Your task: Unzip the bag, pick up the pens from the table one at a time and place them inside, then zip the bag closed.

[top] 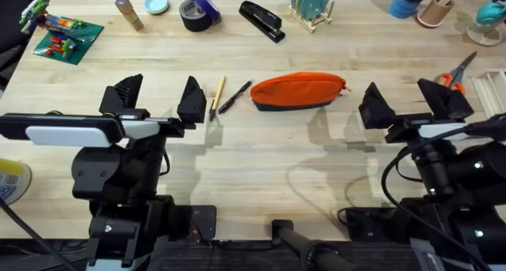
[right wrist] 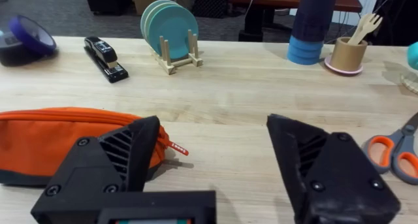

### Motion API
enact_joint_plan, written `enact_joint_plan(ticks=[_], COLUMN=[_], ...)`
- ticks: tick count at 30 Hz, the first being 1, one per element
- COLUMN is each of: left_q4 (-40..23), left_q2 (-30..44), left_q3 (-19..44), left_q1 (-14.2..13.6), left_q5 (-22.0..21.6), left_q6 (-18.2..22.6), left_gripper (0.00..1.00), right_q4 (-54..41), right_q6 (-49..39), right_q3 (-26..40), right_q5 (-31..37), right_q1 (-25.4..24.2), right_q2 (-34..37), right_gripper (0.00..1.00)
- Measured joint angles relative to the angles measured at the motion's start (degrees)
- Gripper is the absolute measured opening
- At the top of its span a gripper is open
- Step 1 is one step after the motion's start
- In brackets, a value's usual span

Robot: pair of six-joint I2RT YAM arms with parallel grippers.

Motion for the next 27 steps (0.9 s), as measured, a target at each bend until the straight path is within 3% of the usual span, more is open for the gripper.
enact_joint_plan(ticks=[21,27], left_q4=[-0.22,-0.58], left_q2=[0.09,8.02], left_q3=[0.54,8.14], left_q1=[0.0,0.02], left_q5=[-0.17,0.07], left_q6=[0.0,0.0], left_gripper=[0.993,0.993], right_q4=[-0.55,-3.97], right_q6=[-1.22,-1.46], right_q3=[0.22,6.52], right_q5=[0.41,0.93], right_q1=[-0.02,-0.02], right_q2=[0.09,5.9], right_gripper=[0.995,0.995])
